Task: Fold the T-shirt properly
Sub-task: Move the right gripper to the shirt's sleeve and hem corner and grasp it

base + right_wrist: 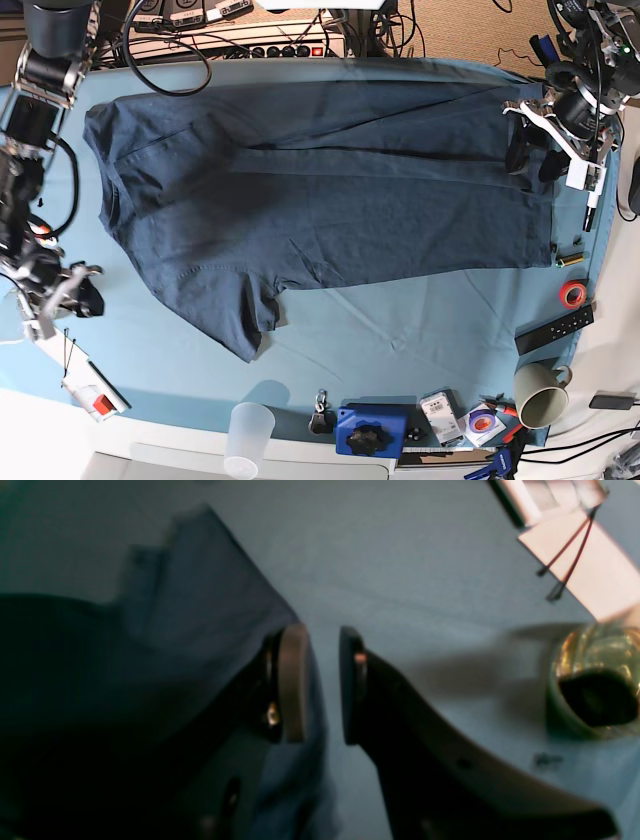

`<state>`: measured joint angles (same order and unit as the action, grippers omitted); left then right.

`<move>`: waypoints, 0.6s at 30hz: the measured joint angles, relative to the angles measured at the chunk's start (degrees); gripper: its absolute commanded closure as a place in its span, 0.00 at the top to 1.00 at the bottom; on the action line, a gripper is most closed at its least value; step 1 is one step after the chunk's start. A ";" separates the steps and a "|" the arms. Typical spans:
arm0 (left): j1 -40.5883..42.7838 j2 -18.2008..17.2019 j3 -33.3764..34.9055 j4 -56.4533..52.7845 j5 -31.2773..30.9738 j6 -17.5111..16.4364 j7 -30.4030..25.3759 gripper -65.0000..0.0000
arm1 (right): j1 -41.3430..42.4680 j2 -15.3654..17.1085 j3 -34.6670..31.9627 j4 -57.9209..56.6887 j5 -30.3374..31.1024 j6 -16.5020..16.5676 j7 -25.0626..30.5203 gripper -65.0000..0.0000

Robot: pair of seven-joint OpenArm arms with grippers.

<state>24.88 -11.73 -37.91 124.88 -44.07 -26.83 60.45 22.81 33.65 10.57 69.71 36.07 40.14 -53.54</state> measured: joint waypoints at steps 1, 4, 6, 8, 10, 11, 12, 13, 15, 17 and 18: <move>0.00 0.04 0.00 0.00 0.02 0.00 0.13 0.52 | 1.14 -0.52 -1.42 -2.19 -2.91 -0.02 2.54 0.19; 0.00 0.20 0.00 0.00 0.00 0.00 0.13 0.52 | 4.72 -2.54 -3.87 -10.86 -7.13 -0.17 6.49 0.19; 0.00 0.24 0.02 0.00 0.04 0.00 0.20 0.52 | 7.15 -4.46 -4.09 -17.31 -9.16 -0.24 7.32 0.19; 0.00 0.24 0.00 0.00 0.04 0.00 0.15 0.52 | 9.07 -6.08 -4.15 -22.60 -11.19 -0.20 8.35 0.19; 0.00 0.26 0.00 0.00 0.02 0.00 0.15 0.52 | 10.03 -7.28 -4.15 -26.36 -14.21 -0.22 12.46 0.19; 0.00 0.26 0.00 0.00 0.02 0.00 0.15 0.52 | 10.38 -7.72 -4.15 -27.80 -16.17 -0.20 14.08 0.19; 0.00 0.26 0.00 0.00 0.02 -0.02 0.17 0.52 | 10.60 -8.13 -4.15 -28.96 -17.77 -0.22 14.86 0.19; 0.02 0.26 0.00 0.00 0.00 0.00 0.17 0.52 | 10.69 -8.48 -4.15 -29.99 -19.50 -0.26 15.37 0.19; 0.00 0.26 0.00 0.00 -0.15 0.00 0.15 0.52 | 10.51 -9.16 -4.11 -31.30 -21.44 -0.22 16.85 0.19; 0.00 0.26 0.00 0.00 -0.15 0.00 0.17 0.52 | 10.56 -9.33 -4.11 -32.48 -21.92 -0.22 18.21 0.19; 0.00 0.26 0.00 0.00 -0.17 0.00 0.15 0.52 | 10.71 -9.27 -4.11 -32.85 -22.10 -0.22 18.32 0.19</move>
<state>24.88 -11.46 -37.91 124.88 -44.25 -26.83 60.60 33.52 24.38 6.46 36.86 13.98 39.92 -35.22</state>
